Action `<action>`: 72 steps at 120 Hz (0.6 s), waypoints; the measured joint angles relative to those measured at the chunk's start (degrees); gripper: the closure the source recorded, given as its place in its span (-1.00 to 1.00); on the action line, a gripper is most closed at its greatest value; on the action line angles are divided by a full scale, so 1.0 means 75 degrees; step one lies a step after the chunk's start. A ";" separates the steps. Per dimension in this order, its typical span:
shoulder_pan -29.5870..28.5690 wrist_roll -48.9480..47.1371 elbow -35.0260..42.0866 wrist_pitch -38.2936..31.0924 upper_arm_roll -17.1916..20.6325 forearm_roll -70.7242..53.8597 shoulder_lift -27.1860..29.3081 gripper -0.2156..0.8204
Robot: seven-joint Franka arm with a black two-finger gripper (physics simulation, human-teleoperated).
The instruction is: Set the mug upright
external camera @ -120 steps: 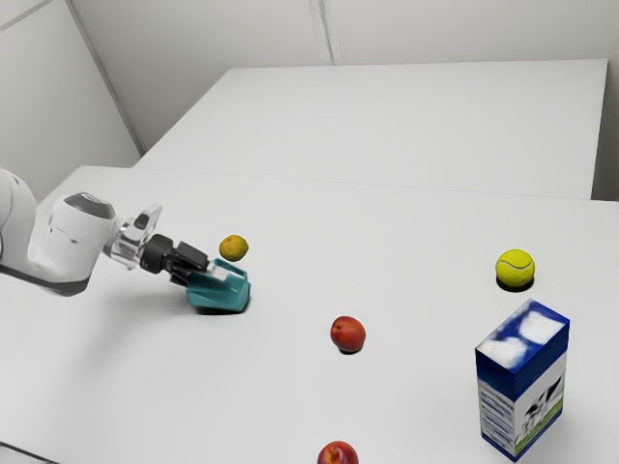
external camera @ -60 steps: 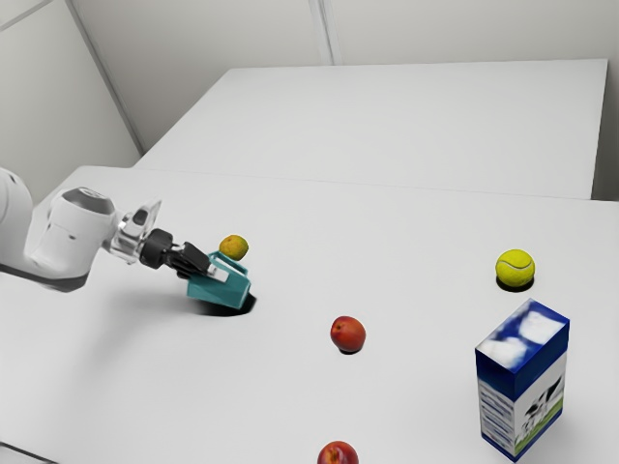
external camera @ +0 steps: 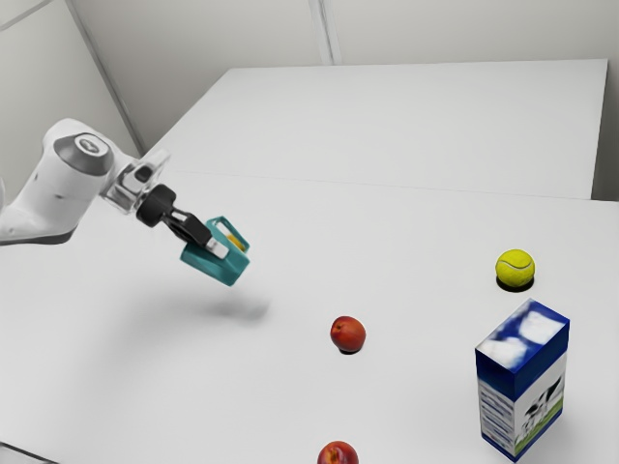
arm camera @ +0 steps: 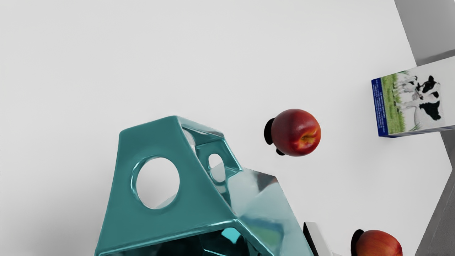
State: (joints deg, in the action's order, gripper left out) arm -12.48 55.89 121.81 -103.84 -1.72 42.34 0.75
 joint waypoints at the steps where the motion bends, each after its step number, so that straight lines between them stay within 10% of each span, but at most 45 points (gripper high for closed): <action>1: 0.0080 -0.0037 -0.0003 -0.0003 -0.0055 -0.0067 0.0029 0.92; 72: 0.2009 -0.3418 0.0393 -0.1184 -0.0660 -0.5038 0.1030 0.92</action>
State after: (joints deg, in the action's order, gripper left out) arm 2.59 30.25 124.76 -112.72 -6.66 4.55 8.48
